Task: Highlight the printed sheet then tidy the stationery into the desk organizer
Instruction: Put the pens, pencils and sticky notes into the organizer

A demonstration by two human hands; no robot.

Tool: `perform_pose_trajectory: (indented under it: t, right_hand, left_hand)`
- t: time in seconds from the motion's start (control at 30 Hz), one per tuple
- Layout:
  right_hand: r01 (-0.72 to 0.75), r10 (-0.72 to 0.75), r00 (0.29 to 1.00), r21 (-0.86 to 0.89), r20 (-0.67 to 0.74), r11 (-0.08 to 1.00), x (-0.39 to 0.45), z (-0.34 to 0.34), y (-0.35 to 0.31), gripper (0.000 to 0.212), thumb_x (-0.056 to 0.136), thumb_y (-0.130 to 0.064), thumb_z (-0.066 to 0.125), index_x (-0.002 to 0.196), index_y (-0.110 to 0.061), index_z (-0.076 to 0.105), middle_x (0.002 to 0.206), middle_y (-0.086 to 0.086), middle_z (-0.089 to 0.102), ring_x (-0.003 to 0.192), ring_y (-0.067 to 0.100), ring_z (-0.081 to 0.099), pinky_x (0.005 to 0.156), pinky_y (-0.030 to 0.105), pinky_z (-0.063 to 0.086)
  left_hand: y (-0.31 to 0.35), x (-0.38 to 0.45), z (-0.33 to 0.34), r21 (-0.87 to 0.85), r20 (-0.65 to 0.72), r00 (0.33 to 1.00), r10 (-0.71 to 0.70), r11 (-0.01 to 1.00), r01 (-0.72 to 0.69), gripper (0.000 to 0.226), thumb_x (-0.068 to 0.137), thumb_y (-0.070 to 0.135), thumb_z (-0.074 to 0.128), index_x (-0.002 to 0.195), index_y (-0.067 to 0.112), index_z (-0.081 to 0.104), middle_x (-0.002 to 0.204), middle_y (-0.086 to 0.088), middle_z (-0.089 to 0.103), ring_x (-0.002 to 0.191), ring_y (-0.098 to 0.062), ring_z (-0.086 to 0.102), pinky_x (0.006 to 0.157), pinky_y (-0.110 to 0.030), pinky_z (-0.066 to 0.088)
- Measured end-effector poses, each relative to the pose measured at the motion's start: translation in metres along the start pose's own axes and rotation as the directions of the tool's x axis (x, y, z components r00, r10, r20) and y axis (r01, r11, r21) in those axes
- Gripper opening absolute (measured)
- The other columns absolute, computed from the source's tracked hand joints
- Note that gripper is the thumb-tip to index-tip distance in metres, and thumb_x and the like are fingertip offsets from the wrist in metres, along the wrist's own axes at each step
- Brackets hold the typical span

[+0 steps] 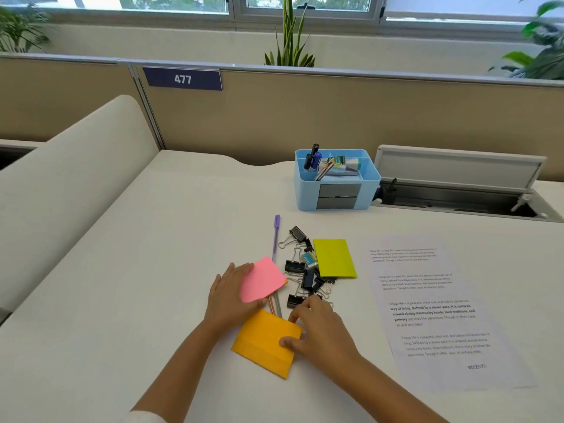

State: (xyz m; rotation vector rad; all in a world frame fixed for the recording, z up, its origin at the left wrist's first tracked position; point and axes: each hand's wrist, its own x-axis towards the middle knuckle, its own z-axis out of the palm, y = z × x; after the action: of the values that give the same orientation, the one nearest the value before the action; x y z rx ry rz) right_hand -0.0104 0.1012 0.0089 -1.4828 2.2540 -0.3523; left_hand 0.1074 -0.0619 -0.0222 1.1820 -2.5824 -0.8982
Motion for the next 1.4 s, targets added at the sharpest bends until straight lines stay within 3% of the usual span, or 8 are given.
perform_pose_trajectory:
  t: [0.23,0.37,0.47,0.63,0.77,0.87,1.07,1.4]
  right_hand:
    - [-0.009,0.012,1.0,0.393,-0.005,0.92,0.015,-0.032,0.009,0.009,0.092,-0.032,0.053,0.1,-0.028,0.051,0.096,-0.008,0.055,0.085,0.009,0.05,0.069,0.021,0.041]
    - [-0.119,0.189,0.981,0.628,-0.046,0.769,0.04,-0.077,0.015,0.01,0.096,-0.024,0.046,0.105,-0.026,0.047,0.101,-0.004,0.049,0.097,0.02,0.051,0.075,0.034,0.051]
    - [-0.239,0.268,0.959,0.783,0.096,0.575,0.061,-0.13,0.013,0.021,0.097,-0.014,0.041,0.116,-0.019,0.047,0.107,0.006,0.049,0.096,0.024,0.053,0.069,0.034,0.052]
    - [-0.04,0.227,0.954,0.672,-0.194,0.74,0.11,-0.221,0.016,0.03,0.094,-0.009,0.045,0.124,-0.01,0.047,0.113,0.012,0.054,0.105,0.028,0.055,0.09,0.044,0.05]
    - [0.114,0.178,0.814,0.452,-0.553,0.885,0.163,-0.268,0.028,0.024,0.092,-0.009,0.05,0.114,-0.011,0.056,0.103,0.006,0.063,0.091,0.016,0.057,0.082,0.032,0.049]
    - [0.12,0.076,0.758,0.253,-0.648,0.96,0.202,-0.279,0.042,0.024,0.09,-0.009,0.049,0.11,-0.012,0.062,0.105,0.007,0.066,0.094,0.018,0.057,0.076,0.027,0.043]
    - [0.108,-0.081,0.817,0.014,-0.571,0.994,0.256,-0.265,0.056,0.026,0.092,-0.007,0.044,0.108,-0.011,0.063,0.104,0.01,0.065,0.087,0.021,0.056,0.073,0.029,0.042]
    - [0.026,-0.059,0.948,-0.109,-0.314,0.994,0.297,-0.242,0.058,0.029,0.097,-0.012,0.039,0.12,-0.011,0.057,0.121,0.013,0.059,0.106,0.027,0.055,0.088,0.036,0.046]
  left_hand:
    - [0.007,0.0,-0.009,-0.121,0.027,0.996,-0.082,0.989,0.084,0.109,0.045,0.077,0.037,0.138,0.021,0.03,0.143,-0.002,0.037,0.134,-0.024,0.031,0.111,-0.044,0.02]
    - [0.006,0.003,-0.015,-0.307,0.01,0.991,-0.132,0.943,0.129,0.102,0.045,0.07,0.048,0.131,0.015,0.04,0.131,-0.006,0.048,0.117,-0.022,0.046,0.101,-0.038,0.035]
    - [0.014,0.002,-0.021,-0.436,-0.004,0.984,-0.178,0.886,0.159,0.08,0.062,0.054,0.058,0.129,0.012,0.043,0.126,-0.004,0.049,0.111,-0.017,0.046,0.093,-0.028,0.036]
    - [0.03,0.008,-0.026,-0.593,-0.069,0.965,-0.251,0.788,0.163,0.043,0.087,0.027,0.061,0.125,0.015,0.046,0.116,0.004,0.049,0.111,-0.016,0.048,0.086,-0.024,0.035]
    - [0.037,0.018,-0.032,-0.671,-0.092,0.959,-0.268,0.729,0.139,0.034,0.088,0.029,0.056,0.12,0.024,0.045,0.117,0.006,0.049,0.109,-0.017,0.048,0.085,-0.027,0.038]
    - [0.038,0.026,-0.035,-0.692,-0.09,0.958,-0.274,0.709,0.138,0.042,0.088,0.031,0.056,0.126,0.019,0.044,0.122,0.003,0.049,0.11,-0.018,0.049,0.085,-0.029,0.041]
    - [0.032,0.038,-0.031,-0.73,-0.079,0.946,-0.314,0.665,0.16,0.04,0.086,0.034,0.057,0.123,0.022,0.045,0.12,0.004,0.049,0.105,-0.016,0.05,0.082,-0.031,0.043]
    - [0.022,0.052,-0.023,-0.725,-0.044,0.932,-0.359,0.653,0.217,0.03,0.086,0.031,0.057,0.114,0.026,0.047,0.117,0.002,0.049,0.097,-0.014,0.052,0.088,-0.037,0.045]
